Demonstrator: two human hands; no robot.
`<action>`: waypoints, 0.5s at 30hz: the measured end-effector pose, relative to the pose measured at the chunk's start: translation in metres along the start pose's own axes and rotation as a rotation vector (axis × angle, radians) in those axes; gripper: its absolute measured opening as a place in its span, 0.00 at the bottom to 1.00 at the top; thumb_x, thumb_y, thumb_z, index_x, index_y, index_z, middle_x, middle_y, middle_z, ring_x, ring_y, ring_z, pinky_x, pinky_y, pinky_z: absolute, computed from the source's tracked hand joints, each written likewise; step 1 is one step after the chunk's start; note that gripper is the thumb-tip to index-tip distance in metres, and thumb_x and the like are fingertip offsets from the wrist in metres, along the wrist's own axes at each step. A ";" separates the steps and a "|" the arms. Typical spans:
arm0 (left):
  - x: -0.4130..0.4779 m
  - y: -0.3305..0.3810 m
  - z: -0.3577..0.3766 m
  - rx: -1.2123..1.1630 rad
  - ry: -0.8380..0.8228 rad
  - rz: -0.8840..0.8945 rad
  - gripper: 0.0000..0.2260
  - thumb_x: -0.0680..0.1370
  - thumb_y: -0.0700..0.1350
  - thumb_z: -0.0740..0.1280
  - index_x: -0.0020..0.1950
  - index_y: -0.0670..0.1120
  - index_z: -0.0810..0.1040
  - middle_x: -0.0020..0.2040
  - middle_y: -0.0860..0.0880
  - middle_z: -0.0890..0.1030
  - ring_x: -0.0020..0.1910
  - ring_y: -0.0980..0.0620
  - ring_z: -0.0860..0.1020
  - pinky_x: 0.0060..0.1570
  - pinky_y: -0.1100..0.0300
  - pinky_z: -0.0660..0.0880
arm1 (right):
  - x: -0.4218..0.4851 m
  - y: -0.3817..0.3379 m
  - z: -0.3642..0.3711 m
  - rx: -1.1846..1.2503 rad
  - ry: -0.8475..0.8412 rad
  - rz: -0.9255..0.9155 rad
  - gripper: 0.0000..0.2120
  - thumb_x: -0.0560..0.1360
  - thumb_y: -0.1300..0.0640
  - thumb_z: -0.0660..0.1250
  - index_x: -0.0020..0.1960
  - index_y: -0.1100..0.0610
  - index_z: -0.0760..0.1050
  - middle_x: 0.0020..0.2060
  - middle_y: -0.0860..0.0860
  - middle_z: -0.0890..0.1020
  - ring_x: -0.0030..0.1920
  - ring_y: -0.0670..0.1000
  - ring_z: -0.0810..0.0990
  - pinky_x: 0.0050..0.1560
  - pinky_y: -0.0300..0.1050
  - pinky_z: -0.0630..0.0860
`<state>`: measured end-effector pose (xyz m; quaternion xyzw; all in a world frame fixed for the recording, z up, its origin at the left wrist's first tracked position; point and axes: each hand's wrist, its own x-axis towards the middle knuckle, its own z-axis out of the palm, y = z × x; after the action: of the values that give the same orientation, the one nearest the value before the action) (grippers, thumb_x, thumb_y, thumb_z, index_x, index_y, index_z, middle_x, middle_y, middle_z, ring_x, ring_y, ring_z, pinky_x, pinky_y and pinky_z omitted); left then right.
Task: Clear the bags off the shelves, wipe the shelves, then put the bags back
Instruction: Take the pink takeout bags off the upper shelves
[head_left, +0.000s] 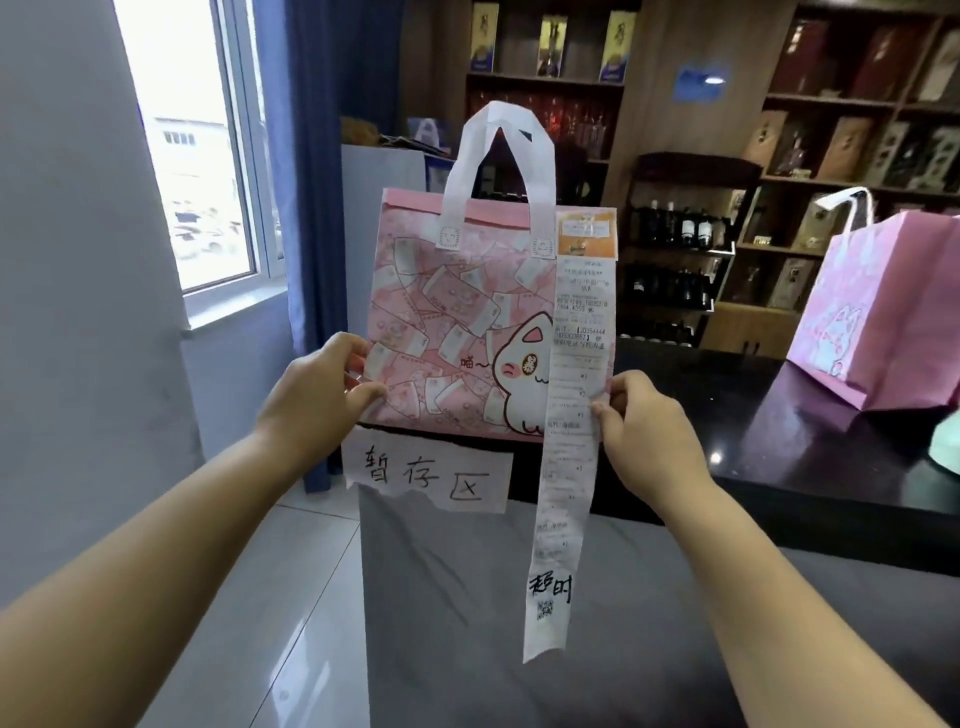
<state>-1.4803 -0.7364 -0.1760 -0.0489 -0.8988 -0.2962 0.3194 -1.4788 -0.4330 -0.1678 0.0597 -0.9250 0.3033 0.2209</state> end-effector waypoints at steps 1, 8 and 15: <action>0.009 -0.006 0.008 0.000 -0.006 -0.013 0.16 0.72 0.48 0.72 0.55 0.46 0.73 0.44 0.54 0.76 0.40 0.53 0.77 0.37 0.62 0.72 | 0.010 0.002 0.007 -0.002 -0.013 0.002 0.08 0.78 0.51 0.59 0.54 0.53 0.70 0.43 0.50 0.81 0.42 0.52 0.79 0.43 0.55 0.79; 0.042 -0.047 0.043 0.025 -0.019 -0.086 0.15 0.72 0.50 0.72 0.53 0.49 0.70 0.43 0.54 0.77 0.39 0.51 0.78 0.39 0.58 0.72 | 0.051 0.014 0.041 -0.026 -0.042 -0.053 0.08 0.77 0.48 0.60 0.52 0.52 0.70 0.44 0.49 0.81 0.43 0.53 0.79 0.42 0.54 0.78; 0.051 -0.062 0.051 0.076 -0.024 -0.062 0.18 0.72 0.53 0.70 0.57 0.47 0.70 0.42 0.55 0.76 0.37 0.53 0.77 0.38 0.60 0.73 | 0.061 0.020 0.050 -0.077 -0.021 -0.114 0.14 0.76 0.45 0.61 0.55 0.53 0.71 0.44 0.48 0.80 0.44 0.53 0.78 0.41 0.52 0.77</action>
<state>-1.5661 -0.7635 -0.2078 -0.0124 -0.9143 -0.2707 0.3009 -1.5572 -0.4448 -0.1866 0.1067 -0.9334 0.2538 0.2300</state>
